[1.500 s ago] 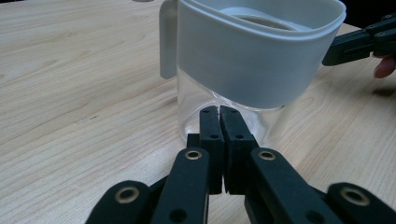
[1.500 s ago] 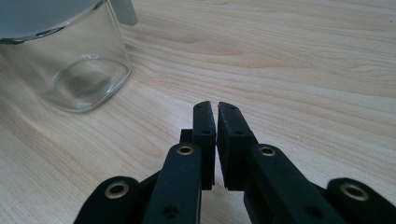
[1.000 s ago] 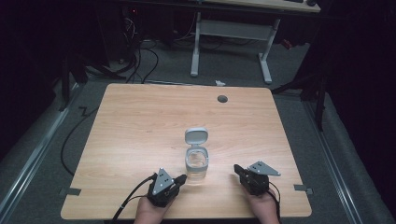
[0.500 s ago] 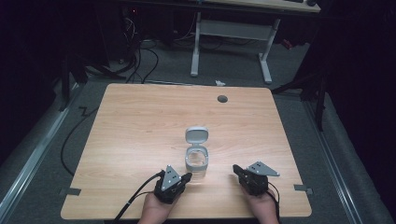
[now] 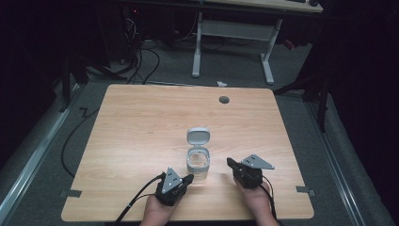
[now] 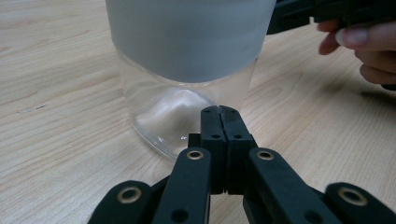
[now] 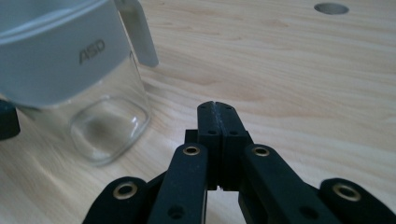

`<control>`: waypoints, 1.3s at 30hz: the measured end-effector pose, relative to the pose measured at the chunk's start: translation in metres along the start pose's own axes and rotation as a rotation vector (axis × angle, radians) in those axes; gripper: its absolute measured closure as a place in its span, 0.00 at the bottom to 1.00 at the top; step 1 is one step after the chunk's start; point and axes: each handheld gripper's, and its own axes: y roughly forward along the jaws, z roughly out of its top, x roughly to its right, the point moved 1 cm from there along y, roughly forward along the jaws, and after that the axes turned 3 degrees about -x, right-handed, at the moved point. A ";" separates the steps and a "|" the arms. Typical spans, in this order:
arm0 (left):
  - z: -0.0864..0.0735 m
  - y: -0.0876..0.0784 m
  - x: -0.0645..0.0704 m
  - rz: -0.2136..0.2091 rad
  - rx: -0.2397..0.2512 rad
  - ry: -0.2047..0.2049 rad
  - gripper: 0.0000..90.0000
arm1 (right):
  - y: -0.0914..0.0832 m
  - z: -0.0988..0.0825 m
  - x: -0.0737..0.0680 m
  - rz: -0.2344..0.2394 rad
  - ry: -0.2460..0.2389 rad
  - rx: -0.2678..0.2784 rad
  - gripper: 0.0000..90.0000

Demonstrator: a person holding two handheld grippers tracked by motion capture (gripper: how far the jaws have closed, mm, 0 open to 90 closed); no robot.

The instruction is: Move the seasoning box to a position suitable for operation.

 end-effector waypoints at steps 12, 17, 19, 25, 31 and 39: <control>0.000 0.000 0.000 -0.001 -0.011 -0.004 0.99 | 0.020 0.033 -0.007 0.012 -0.001 0.024 0.99; 0.000 0.000 0.000 -0.002 -0.008 -0.001 0.99 | 0.025 0.042 -0.008 0.014 -0.009 0.021 0.99; 0.000 0.000 -0.001 -0.001 -0.013 -0.003 0.98 | 0.028 0.048 -0.009 0.015 -0.019 0.025 0.99; 0.001 -0.001 -0.001 -0.002 -0.013 -0.011 0.98 | 0.034 0.064 -0.015 0.016 -0.049 0.044 0.99; 0.001 -0.001 -0.001 -0.001 -0.012 -0.011 0.98 | 0.041 0.081 -0.016 0.011 -0.058 0.066 0.99; 0.001 -0.001 -0.002 -0.001 -0.010 -0.011 0.98 | 0.047 0.093 -0.019 0.018 -0.066 0.089 0.99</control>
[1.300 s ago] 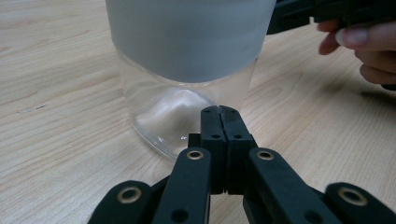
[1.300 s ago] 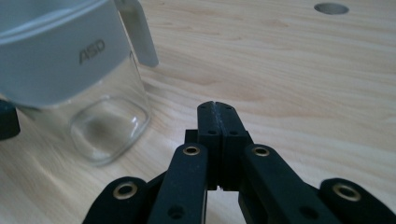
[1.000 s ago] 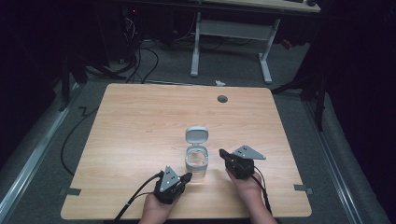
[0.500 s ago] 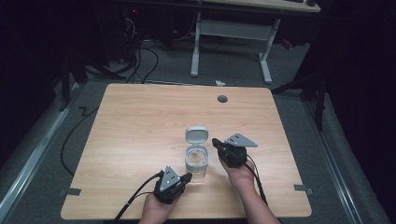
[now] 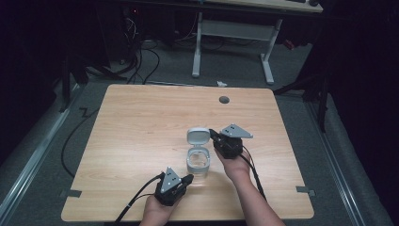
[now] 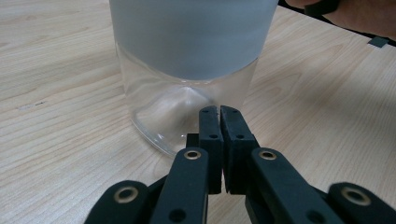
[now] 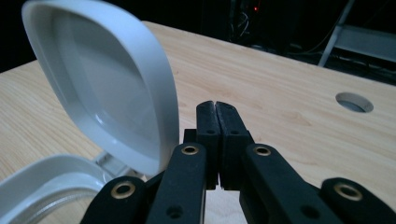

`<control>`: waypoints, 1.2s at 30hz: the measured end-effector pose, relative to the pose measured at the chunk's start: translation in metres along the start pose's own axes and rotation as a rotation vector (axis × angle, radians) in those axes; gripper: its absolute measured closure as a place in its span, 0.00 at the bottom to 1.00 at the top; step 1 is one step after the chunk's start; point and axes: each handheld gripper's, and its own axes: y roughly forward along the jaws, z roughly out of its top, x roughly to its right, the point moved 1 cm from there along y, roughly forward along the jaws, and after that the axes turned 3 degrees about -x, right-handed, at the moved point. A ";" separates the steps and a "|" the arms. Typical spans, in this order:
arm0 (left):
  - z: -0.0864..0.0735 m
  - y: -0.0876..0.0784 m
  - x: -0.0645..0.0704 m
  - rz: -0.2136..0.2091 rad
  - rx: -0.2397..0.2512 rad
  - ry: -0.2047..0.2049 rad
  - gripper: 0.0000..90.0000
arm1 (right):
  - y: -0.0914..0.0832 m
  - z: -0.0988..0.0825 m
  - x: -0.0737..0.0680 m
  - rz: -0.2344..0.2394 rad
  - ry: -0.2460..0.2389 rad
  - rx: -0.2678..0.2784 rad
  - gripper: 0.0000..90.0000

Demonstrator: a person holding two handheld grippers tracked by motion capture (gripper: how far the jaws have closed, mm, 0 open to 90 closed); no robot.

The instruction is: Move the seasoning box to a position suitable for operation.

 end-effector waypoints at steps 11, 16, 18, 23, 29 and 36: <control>0.000 0.000 0.000 0.001 0.000 0.002 0.98 | -0.006 -0.001 -0.005 0.010 -0.028 0.007 0.99; 0.000 0.000 0.000 0.001 0.001 0.000 0.98 | -0.008 -0.002 -0.007 0.009 -0.041 0.009 0.99; 0.000 0.000 0.000 0.001 0.001 0.000 0.98 | -0.008 -0.002 -0.007 0.010 -0.040 0.008 0.99; 0.000 0.000 0.000 0.001 0.000 -0.002 0.98 | -0.009 -0.004 -0.007 0.008 -0.037 0.008 0.99; 0.000 0.000 0.000 0.001 0.001 -0.001 0.98 | -0.012 -0.009 -0.008 0.007 -0.038 0.007 0.99; 0.000 0.000 0.000 0.001 -0.001 0.002 0.98 | -0.021 -0.005 -0.009 0.010 -0.034 0.038 0.99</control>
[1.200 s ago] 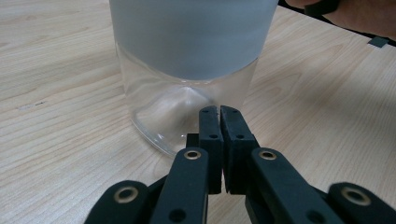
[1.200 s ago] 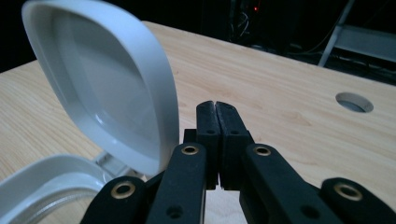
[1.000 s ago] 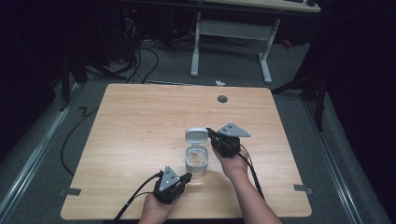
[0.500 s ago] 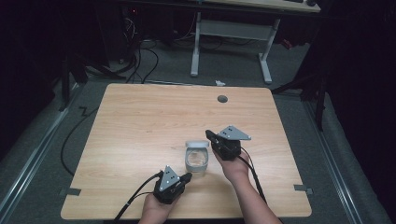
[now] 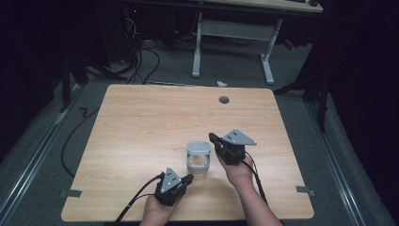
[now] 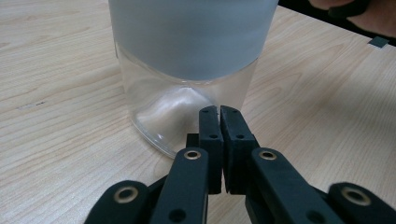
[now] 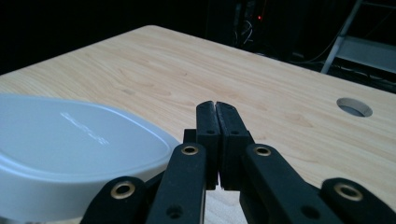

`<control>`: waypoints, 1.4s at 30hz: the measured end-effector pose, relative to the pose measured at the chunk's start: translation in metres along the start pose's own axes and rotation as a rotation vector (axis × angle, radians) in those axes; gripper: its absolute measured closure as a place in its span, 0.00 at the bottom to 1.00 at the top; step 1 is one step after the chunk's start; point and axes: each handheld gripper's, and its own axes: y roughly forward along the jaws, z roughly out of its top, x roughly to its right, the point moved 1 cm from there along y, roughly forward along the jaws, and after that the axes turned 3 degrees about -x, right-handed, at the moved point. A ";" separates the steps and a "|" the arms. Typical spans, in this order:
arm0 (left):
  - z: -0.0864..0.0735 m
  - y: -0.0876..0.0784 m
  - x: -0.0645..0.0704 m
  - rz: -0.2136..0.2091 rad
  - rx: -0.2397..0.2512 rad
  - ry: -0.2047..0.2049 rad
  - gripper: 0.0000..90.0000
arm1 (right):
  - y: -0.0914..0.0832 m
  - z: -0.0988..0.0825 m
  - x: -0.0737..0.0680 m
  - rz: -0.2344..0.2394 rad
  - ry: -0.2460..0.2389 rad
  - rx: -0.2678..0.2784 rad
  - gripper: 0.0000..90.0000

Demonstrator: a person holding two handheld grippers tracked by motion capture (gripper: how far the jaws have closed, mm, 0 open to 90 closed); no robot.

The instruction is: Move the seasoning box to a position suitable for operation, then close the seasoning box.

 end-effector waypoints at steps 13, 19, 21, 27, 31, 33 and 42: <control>0.000 0.000 0.000 0.000 0.000 -0.001 0.98 | -0.018 -0.011 -0.018 0.041 -0.035 -0.010 0.98; 0.002 -0.002 0.000 -0.007 -0.001 -0.013 0.96 | -0.033 -0.020 -0.014 0.024 -0.026 -0.003 0.97; 0.006 -0.008 0.001 -0.009 -0.001 -0.017 0.94 | -0.037 -0.022 -0.003 0.007 -0.008 -0.005 0.97; 0.022 -0.024 -0.018 0.054 0.000 0.035 0.89 | -0.039 -0.034 0.015 -0.025 0.034 -0.025 0.94; 0.042 -0.038 -0.048 0.133 0.038 0.038 0.80 | -0.040 -0.050 0.033 -0.070 0.080 -0.059 0.86; 0.060 -0.051 -0.076 0.201 0.071 0.029 0.70 | -0.043 -0.062 0.049 -0.113 0.117 -0.086 0.79; 0.086 -0.089 -0.133 0.388 0.173 0.007 0.63 | -0.077 -0.100 0.090 -0.228 0.226 -0.124 0.54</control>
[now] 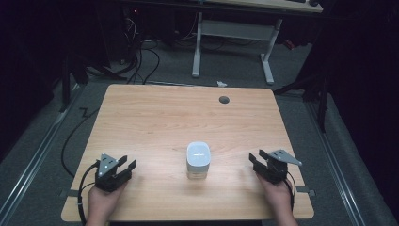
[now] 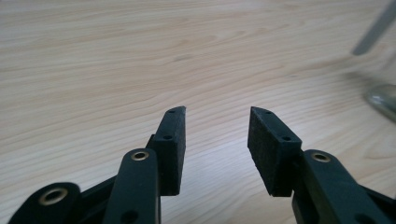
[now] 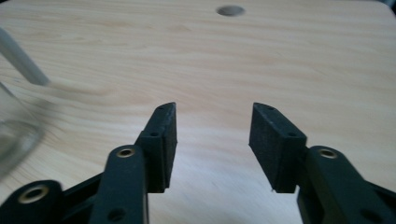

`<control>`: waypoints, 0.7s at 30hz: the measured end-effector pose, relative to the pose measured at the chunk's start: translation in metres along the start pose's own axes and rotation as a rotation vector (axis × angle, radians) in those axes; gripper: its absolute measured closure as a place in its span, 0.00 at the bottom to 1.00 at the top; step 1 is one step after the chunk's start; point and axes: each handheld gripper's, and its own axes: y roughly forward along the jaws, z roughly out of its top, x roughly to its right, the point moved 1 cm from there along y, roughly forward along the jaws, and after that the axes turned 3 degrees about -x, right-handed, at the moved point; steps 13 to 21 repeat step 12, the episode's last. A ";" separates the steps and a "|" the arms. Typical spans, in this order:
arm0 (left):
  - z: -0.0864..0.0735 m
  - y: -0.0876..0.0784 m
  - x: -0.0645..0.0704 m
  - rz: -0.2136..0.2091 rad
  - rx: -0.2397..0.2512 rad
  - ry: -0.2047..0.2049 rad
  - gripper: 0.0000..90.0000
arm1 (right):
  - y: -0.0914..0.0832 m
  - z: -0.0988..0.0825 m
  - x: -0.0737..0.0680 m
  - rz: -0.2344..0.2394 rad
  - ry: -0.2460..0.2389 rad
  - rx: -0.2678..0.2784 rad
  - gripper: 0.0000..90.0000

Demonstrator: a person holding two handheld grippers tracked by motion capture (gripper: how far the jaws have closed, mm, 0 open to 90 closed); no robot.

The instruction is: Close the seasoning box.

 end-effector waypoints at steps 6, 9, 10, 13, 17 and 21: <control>0.000 -0.005 -0.007 0.012 0.012 -0.027 0.63 | -0.019 -0.027 0.018 -0.042 0.048 -0.013 0.47; -0.005 -0.008 0.001 -0.006 0.000 0.001 0.62 | -0.017 -0.027 0.016 -0.039 0.020 -0.021 0.42; -0.006 -0.009 0.003 -0.010 -0.004 0.011 0.62 | -0.017 -0.027 0.016 -0.039 0.020 -0.021 0.42; -0.010 -0.009 0.007 -0.014 -0.012 0.030 0.62 | -0.013 -0.025 0.014 -0.020 0.015 -0.025 0.38; -0.010 -0.009 0.007 -0.014 -0.012 0.030 0.62 | -0.013 -0.025 0.014 -0.020 0.015 -0.025 0.38; -0.010 -0.009 0.007 -0.014 -0.012 0.030 0.62 | -0.013 -0.025 0.014 -0.020 0.015 -0.025 0.38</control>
